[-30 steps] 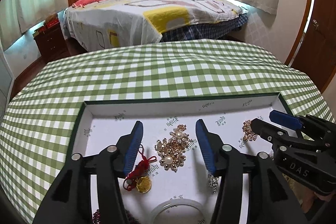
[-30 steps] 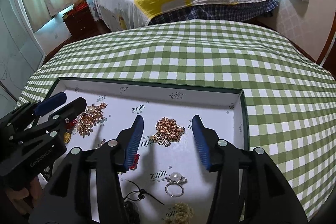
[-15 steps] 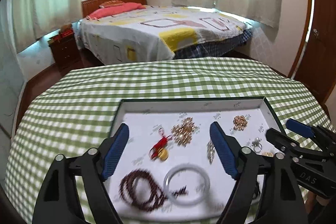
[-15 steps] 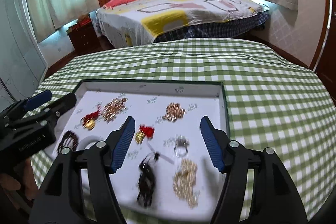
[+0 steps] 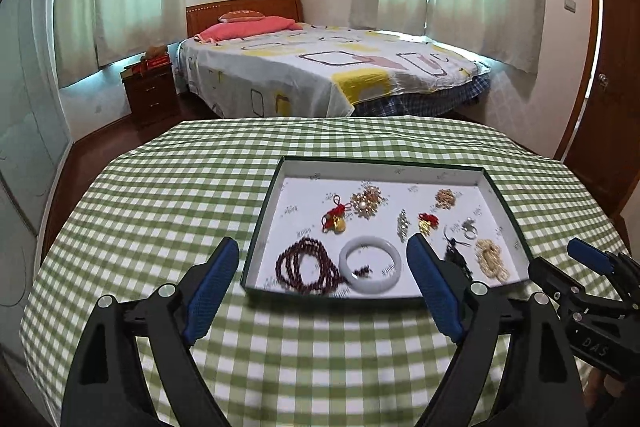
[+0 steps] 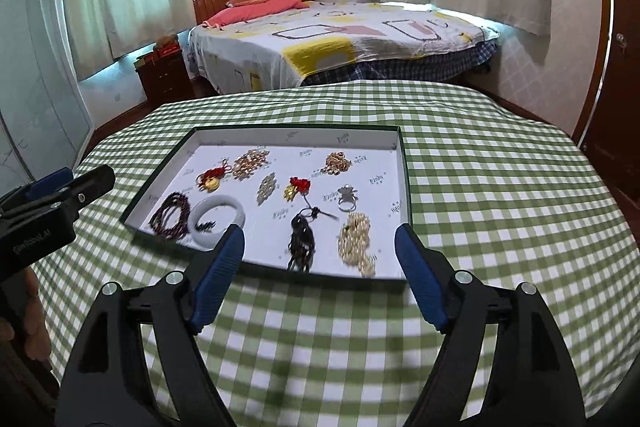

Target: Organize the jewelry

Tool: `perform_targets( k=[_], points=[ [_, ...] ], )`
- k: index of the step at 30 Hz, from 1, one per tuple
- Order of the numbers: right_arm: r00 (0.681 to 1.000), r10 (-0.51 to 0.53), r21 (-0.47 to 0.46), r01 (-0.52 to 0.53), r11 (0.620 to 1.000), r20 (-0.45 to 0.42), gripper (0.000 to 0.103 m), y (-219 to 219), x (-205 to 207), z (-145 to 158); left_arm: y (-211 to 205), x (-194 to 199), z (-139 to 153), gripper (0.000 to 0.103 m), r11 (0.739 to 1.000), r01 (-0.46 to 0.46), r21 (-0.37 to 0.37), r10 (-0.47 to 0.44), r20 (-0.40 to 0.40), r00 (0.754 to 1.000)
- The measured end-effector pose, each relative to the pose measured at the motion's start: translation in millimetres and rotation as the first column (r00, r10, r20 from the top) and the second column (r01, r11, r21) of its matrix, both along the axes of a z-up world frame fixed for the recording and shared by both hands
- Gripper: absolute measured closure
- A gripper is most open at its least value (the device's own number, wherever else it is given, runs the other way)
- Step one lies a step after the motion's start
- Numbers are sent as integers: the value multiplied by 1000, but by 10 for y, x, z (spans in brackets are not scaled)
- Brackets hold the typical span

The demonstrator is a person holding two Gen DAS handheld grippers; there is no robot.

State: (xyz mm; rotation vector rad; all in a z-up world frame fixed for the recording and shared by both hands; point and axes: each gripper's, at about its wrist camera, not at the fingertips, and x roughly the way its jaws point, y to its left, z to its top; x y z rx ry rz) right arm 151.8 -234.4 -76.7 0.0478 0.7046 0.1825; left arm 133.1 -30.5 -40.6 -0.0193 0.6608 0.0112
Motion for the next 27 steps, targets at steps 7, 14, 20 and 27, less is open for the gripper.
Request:
perform_targets(
  k=[7,14,20,27],
  points=[
    [998,1,-13,0,1000,56,23,4,-359,260,32,-353,178,20,1000,-14,6,14,42,999],
    [993,15,-14,-14,1000,121,21,29,-662,549,91,-631,382,19,999,-45,17,43,81,996],
    [987,25,-13,-23,1000,157,19,32,-848,724,144,-869,561,19,998,-57,13,55,118,991],
    [979,32,-21,-29,999,200,16,39,-1058,907,191,-1043,705,19,998,-60,5,59,151,987]
  ],
)
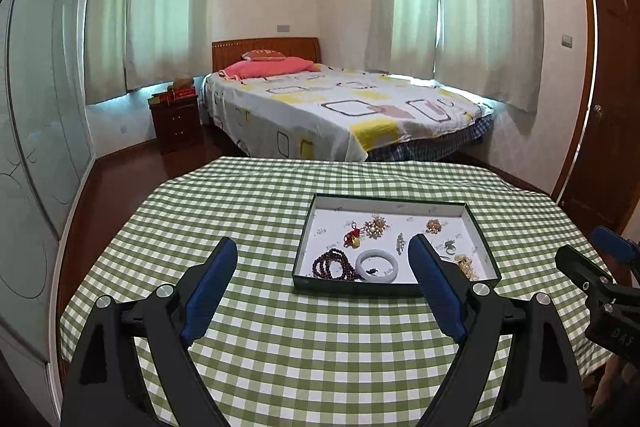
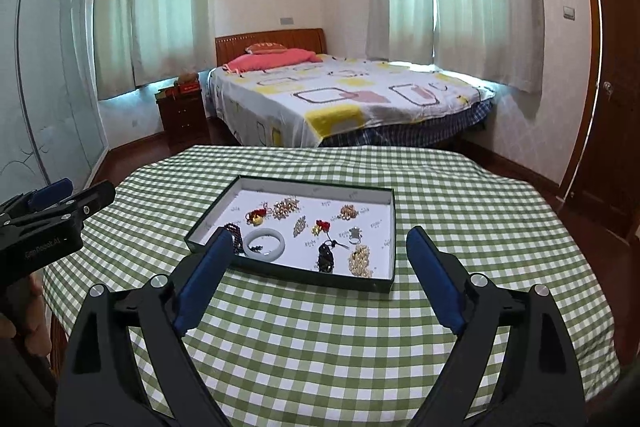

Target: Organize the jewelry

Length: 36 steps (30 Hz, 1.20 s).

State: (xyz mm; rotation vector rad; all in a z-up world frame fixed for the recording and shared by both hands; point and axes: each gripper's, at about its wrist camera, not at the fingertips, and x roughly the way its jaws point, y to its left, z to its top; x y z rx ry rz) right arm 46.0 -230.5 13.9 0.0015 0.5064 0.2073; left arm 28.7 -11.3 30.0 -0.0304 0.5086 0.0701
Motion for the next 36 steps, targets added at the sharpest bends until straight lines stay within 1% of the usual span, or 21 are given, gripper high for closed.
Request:
perform_targets(
  k=[8,11,20,36],
  points=[
    [999,8,0,-8,1000,35,15,11,-169,120,41,-167,92,19,1000,-9,-9,9,35,999],
    [999,15,-3,-15,1000,42,13,19,-202,127,62,-206,106,19,1000,-13,-13,14,43,999],
    [999,9,-1,-9,1000,51,13,-1,-275,127,87,-266,122,19,1000,-14,-20,15,61,998],
    [999,7,-2,-7,1000,50,13,1,-298,114,105,-285,103,18,1000,-17,-23,19,55,998]
  ],
)
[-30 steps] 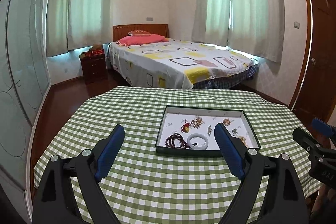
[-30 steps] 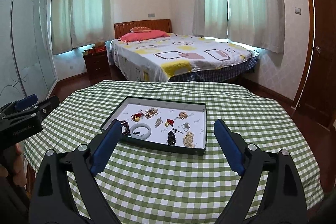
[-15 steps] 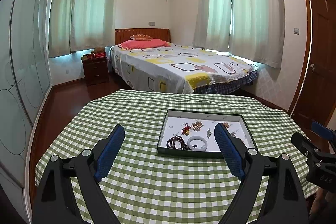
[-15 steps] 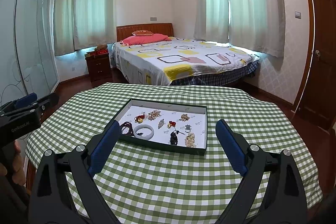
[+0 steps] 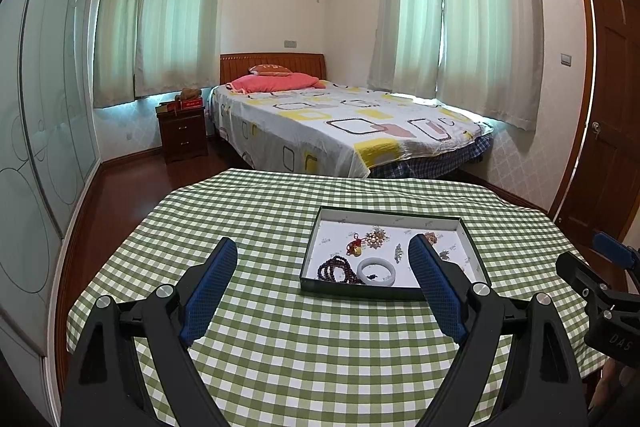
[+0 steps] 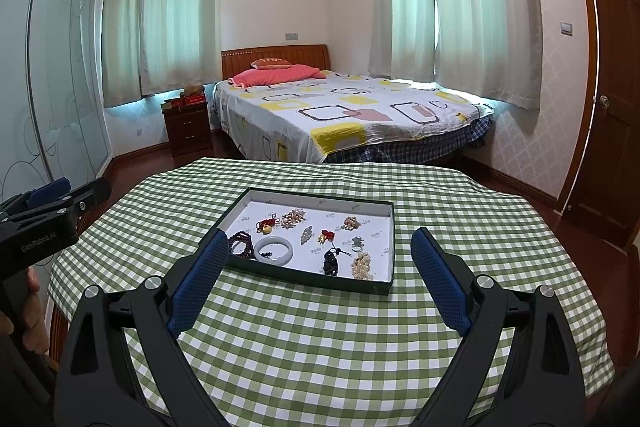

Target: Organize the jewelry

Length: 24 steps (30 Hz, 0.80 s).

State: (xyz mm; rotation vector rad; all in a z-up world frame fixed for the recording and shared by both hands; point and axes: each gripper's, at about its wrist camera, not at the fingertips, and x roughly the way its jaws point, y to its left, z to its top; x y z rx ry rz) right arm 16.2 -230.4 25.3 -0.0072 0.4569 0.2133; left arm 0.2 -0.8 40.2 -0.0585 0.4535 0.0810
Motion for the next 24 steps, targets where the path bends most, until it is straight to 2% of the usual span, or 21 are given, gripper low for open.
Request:
perform_targets(
  k=[24],
  points=[
    [1000,1,1,-1,1000,-4,13,24,1,-14,-23,2,-33,19,1000,-7,-1,7,-2,1000]
  ],
)
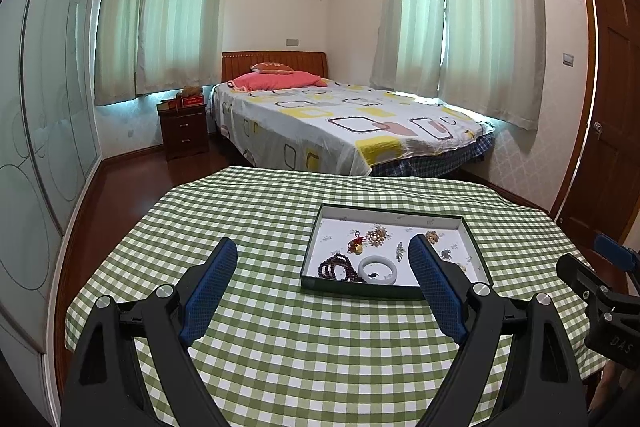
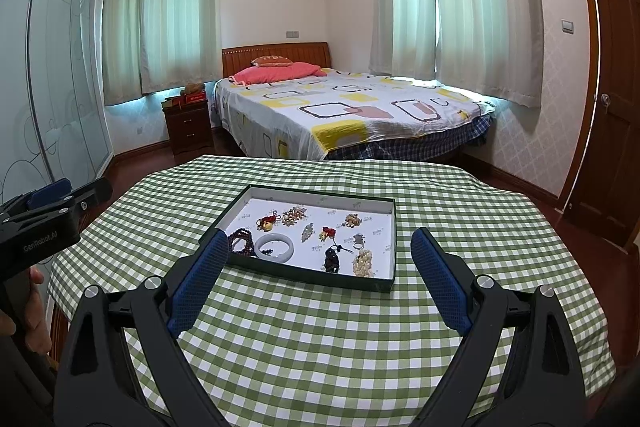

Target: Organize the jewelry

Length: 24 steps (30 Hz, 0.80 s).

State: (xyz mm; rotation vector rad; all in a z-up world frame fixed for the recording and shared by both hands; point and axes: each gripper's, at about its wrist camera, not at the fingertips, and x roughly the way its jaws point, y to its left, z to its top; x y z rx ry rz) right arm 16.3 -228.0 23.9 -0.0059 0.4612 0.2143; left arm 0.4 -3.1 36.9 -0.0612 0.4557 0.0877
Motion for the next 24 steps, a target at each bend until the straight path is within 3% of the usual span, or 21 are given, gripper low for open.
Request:
perform_targets(
  k=[24],
  points=[
    [1000,5,-1,-5,1000,-19,13,40,27,-109,-57,52,-99,18,999,16,28,-15,-28,1000]
  ],
)
